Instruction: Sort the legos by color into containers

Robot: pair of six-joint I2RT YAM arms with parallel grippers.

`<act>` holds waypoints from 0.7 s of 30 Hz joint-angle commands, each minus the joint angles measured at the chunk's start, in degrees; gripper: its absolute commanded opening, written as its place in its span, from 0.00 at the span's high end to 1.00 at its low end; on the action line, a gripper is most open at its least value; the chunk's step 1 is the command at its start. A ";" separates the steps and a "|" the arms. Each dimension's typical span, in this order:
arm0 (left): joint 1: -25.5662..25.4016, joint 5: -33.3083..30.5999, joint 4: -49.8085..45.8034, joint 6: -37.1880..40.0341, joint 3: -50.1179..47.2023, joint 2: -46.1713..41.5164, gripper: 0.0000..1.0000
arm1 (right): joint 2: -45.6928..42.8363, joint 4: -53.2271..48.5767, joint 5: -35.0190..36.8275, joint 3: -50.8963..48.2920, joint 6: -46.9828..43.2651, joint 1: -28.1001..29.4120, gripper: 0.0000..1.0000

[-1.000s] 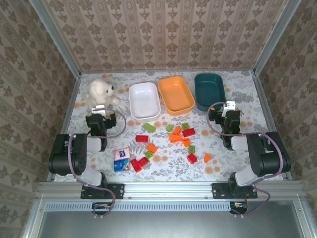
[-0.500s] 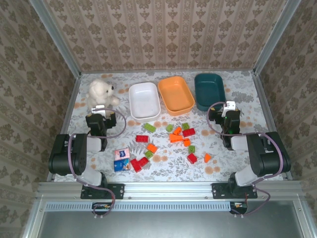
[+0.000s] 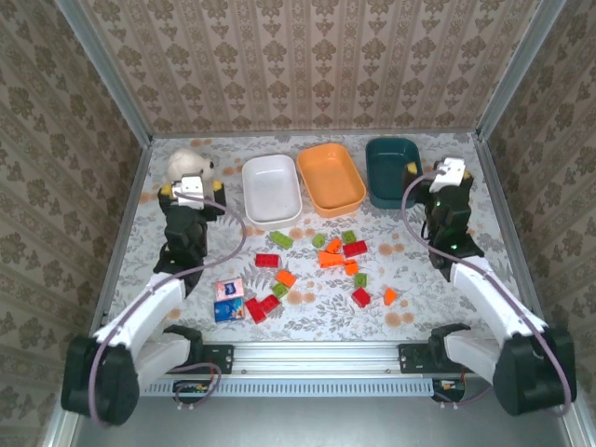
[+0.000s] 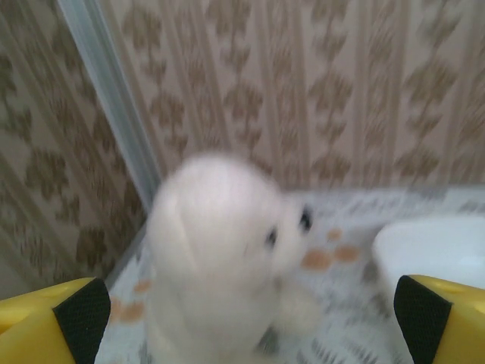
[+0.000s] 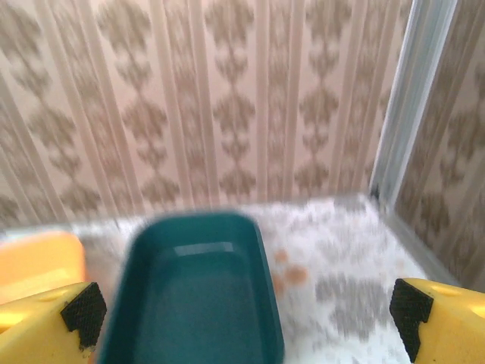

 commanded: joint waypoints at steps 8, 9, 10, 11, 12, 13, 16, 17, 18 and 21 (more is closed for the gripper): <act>0.35 11.92 -56.64 -39.66 25.08 -6.26 0.00 | -2.40 -57.60 -14.55 32.63 30.76 0.33 0.00; 2.62 17.53 -57.06 -42.19 24.60 -5.91 0.00 | -1.66 -61.40 -14.48 34.11 31.35 0.96 0.00; 3.49 20.94 -58.85 -45.61 24.52 -4.91 0.00 | -0.39 -66.50 -12.79 36.14 32.78 2.09 0.01; 3.04 22.45 -62.40 -48.39 25.09 -3.61 0.00 | 0.90 -71.09 -12.09 37.89 33.81 3.13 0.02; 1.83 22.97 -65.54 -50.46 25.69 -2.14 0.00 | 1.83 -74.05 -12.49 39.06 34.25 4.26 0.02; -0.71 21.98 -69.13 -52.77 26.23 -0.63 0.00 | 2.67 -76.20 -13.37 39.70 34.11 6.22 0.04; -8.62 17.90 -77.30 -63.72 25.19 2.57 0.00 | 2.40 -76.25 -15.79 36.75 33.05 14.42 0.10; -10.33 18.19 -78.57 -68.36 24.01 3.53 0.01 | 1.55 -74.13 -16.64 34.53 32.28 17.95 0.10; -11.59 18.63 -79.27 -72.24 22.84 4.40 0.03 | 0.67 -71.84 -17.96 32.17 31.67 20.67 0.10; -14.31 19.34 -77.65 -80.65 21.01 7.47 0.09 | -1.81 -63.97 -21.28 25.83 31.84 27.58 0.10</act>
